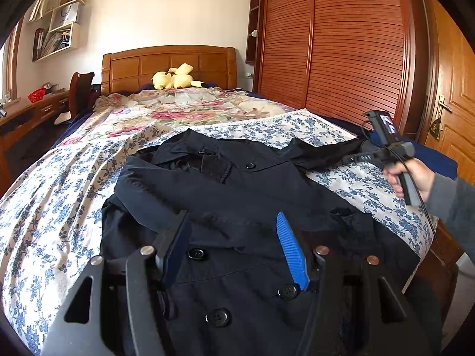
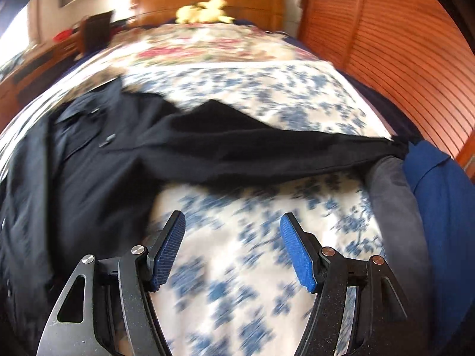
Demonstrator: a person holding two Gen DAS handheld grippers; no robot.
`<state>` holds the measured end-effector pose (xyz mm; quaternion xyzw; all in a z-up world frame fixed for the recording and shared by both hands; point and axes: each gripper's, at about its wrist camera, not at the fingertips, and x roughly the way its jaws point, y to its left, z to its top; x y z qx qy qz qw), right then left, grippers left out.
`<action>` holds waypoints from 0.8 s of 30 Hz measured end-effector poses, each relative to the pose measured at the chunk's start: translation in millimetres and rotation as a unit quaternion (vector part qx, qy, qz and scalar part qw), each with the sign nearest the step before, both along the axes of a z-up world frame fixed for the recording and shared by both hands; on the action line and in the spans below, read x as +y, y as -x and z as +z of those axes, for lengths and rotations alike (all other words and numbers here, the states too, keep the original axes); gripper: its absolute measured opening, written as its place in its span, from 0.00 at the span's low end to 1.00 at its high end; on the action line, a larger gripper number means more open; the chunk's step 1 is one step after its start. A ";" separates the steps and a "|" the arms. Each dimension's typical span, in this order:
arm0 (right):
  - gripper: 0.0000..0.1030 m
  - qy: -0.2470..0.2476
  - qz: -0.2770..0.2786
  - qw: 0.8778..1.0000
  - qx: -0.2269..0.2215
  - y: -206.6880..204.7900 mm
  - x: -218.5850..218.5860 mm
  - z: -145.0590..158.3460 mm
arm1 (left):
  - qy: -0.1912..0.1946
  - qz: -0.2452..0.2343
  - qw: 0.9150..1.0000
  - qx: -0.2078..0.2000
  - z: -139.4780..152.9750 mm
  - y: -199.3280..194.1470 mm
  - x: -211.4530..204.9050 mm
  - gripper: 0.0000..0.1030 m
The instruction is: Fold large clothes
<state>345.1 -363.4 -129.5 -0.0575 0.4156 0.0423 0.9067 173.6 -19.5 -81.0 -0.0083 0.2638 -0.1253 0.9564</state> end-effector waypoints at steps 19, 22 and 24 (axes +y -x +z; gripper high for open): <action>0.65 -0.083 -0.112 0.990 0.034 -83.2 -56.5 -34.0 | -0.002 -0.004 1.000 0.021 -6.5 -11.4 -1.5 0.57; 0.13 -0.088 -0.101 0.990 0.034 -88.4 -54.5 -37.5 | -0.003 -0.007 1.000 0.023 -6.9 -12.2 -2.5 0.57; 0.03 -0.063 -0.082 0.994 0.023 -90.3 -45.6 -32.1 | -0.004 -0.008 1.000 0.024 -7.4 -12.4 -3.4 0.57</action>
